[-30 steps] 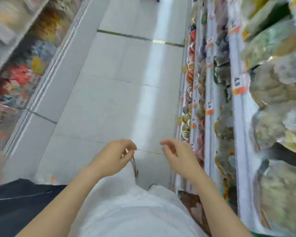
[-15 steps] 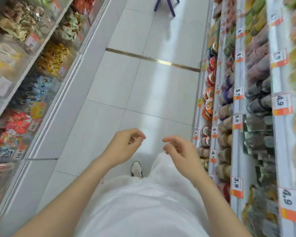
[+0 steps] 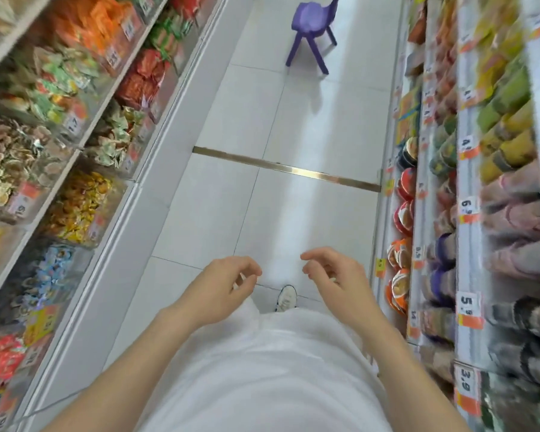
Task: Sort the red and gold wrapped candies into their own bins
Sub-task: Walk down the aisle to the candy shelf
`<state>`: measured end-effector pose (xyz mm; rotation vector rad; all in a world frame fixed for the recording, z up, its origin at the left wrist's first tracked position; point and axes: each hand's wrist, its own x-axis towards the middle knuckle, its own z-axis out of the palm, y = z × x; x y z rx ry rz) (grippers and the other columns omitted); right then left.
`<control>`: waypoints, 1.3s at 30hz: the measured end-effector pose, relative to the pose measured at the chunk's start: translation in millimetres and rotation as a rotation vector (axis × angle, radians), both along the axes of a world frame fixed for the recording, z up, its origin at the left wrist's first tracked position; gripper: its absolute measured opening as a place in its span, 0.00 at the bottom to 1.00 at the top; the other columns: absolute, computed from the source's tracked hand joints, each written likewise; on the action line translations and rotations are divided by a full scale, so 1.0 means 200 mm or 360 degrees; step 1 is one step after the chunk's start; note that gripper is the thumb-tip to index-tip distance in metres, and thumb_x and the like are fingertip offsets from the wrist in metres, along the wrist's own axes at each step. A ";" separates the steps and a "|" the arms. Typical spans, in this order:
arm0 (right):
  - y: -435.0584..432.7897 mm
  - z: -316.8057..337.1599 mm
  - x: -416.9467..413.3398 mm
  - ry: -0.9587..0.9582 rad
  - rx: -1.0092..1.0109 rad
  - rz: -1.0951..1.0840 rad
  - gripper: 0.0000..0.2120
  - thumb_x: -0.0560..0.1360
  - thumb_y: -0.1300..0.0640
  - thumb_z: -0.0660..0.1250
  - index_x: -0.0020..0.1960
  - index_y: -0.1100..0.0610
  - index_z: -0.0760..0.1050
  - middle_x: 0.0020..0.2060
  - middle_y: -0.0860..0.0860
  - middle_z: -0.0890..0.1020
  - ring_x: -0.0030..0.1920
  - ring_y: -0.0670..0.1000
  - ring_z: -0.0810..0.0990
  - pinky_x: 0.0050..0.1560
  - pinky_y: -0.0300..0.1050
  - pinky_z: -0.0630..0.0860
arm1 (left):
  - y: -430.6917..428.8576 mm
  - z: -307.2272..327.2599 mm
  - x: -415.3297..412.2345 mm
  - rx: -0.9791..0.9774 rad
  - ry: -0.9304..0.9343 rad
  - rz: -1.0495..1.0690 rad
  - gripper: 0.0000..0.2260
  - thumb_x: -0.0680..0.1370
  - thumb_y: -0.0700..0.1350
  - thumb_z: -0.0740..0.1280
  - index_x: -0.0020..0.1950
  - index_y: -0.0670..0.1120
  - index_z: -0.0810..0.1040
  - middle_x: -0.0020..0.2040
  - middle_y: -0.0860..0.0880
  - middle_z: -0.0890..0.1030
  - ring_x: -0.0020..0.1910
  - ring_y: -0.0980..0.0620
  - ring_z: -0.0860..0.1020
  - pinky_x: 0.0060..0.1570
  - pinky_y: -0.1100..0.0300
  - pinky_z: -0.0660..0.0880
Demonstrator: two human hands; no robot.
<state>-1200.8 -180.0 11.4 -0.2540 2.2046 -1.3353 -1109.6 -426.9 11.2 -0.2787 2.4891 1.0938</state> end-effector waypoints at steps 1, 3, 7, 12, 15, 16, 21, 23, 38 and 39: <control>-0.05 0.01 -0.15 0.0019 0.0019 0.0044 0.10 0.82 0.57 0.66 0.54 0.44 0.83 0.43 0.45 0.87 0.46 0.44 0.84 0.44 0.33 0.76 | -0.04 0.01 -0.09 -0.0030 -0.0015 -0.0001 0.07 0.84 0.49 0.64 0.59 0.57 0.81 0.52 0.63 0.81 0.49 0.62 0.79 0.46 0.66 0.74; -0.16 0.03 -0.47 0.0029 0.0056 0.0154 0.10 0.83 0.56 0.65 0.55 0.44 0.83 0.43 0.45 0.87 0.45 0.45 0.84 0.44 0.33 0.76 | -0.14 0.01 -0.28 -0.0046 -0.0019 0.0076 0.07 0.84 0.50 0.64 0.59 0.57 0.81 0.52 0.63 0.81 0.50 0.61 0.79 0.47 0.65 0.75; -0.39 0.02 -1.09 0.0067 0.0081 0.0305 0.10 0.82 0.57 0.65 0.55 0.45 0.83 0.43 0.45 0.86 0.44 0.46 0.83 0.43 0.33 0.75 | -0.35 -0.04 -0.71 -0.0016 0.0006 0.0276 0.07 0.83 0.48 0.66 0.56 0.57 0.82 0.50 0.64 0.83 0.50 0.60 0.80 0.49 0.62 0.77; -0.70 -0.07 -1.85 0.0108 0.0152 0.0359 0.10 0.82 0.56 0.65 0.55 0.44 0.83 0.43 0.42 0.86 0.46 0.44 0.83 0.46 0.34 0.76 | -0.62 -0.13 -1.48 0.0111 0.0077 0.0456 0.07 0.83 0.47 0.67 0.56 0.57 0.83 0.50 0.62 0.84 0.51 0.59 0.81 0.53 0.61 0.78; -0.85 -0.09 -2.28 0.0128 0.0227 0.0343 0.10 0.82 0.56 0.65 0.56 0.45 0.83 0.41 0.42 0.85 0.45 0.44 0.83 0.45 0.35 0.76 | -0.77 -0.11 -2.04 0.0191 0.0108 0.0482 0.07 0.83 0.47 0.67 0.56 0.56 0.84 0.50 0.61 0.84 0.50 0.59 0.82 0.55 0.60 0.79; -0.88 -0.08 -2.39 0.0135 0.0247 0.0341 0.10 0.81 0.56 0.65 0.56 0.45 0.83 0.40 0.42 0.85 0.44 0.44 0.83 0.45 0.36 0.76 | -0.80 -0.08 -2.19 0.0202 0.0132 0.0469 0.07 0.83 0.47 0.67 0.56 0.56 0.84 0.50 0.61 0.84 0.50 0.59 0.82 0.55 0.59 0.79; -0.98 -0.03 -3.01 0.0080 0.0314 0.0259 0.09 0.82 0.55 0.66 0.55 0.42 0.82 0.39 0.41 0.84 0.44 0.45 0.83 0.45 0.40 0.78 | -0.98 0.05 -3.06 0.0260 0.0205 0.0384 0.06 0.82 0.45 0.68 0.55 0.55 0.84 0.48 0.60 0.84 0.49 0.59 0.81 0.54 0.61 0.78; -1.00 -0.03 -3.28 0.0086 0.0311 0.0204 0.10 0.82 0.56 0.67 0.55 0.42 0.82 0.41 0.40 0.84 0.45 0.44 0.83 0.47 0.40 0.78 | -1.06 0.06 -3.40 0.0251 0.0225 0.0340 0.06 0.82 0.45 0.68 0.54 0.55 0.84 0.48 0.60 0.84 0.50 0.59 0.82 0.53 0.60 0.78; -1.77 0.00 -5.67 0.0195 0.0291 0.0657 0.10 0.82 0.57 0.64 0.58 0.49 0.83 0.37 0.42 0.83 0.44 0.40 0.81 0.44 0.29 0.72 | -1.68 -0.03 -5.38 -0.0021 0.0188 0.0481 0.06 0.82 0.51 0.67 0.57 0.59 0.81 0.53 0.62 0.81 0.53 0.61 0.80 0.54 0.56 0.78; -1.86 0.00 -5.81 0.0221 0.0279 0.0699 0.11 0.82 0.57 0.64 0.58 0.49 0.83 0.38 0.42 0.83 0.44 0.41 0.81 0.44 0.30 0.72 | -1.74 -0.06 -5.48 -0.0032 0.0165 0.0500 0.06 0.82 0.51 0.67 0.57 0.59 0.81 0.53 0.62 0.81 0.53 0.61 0.80 0.54 0.56 0.78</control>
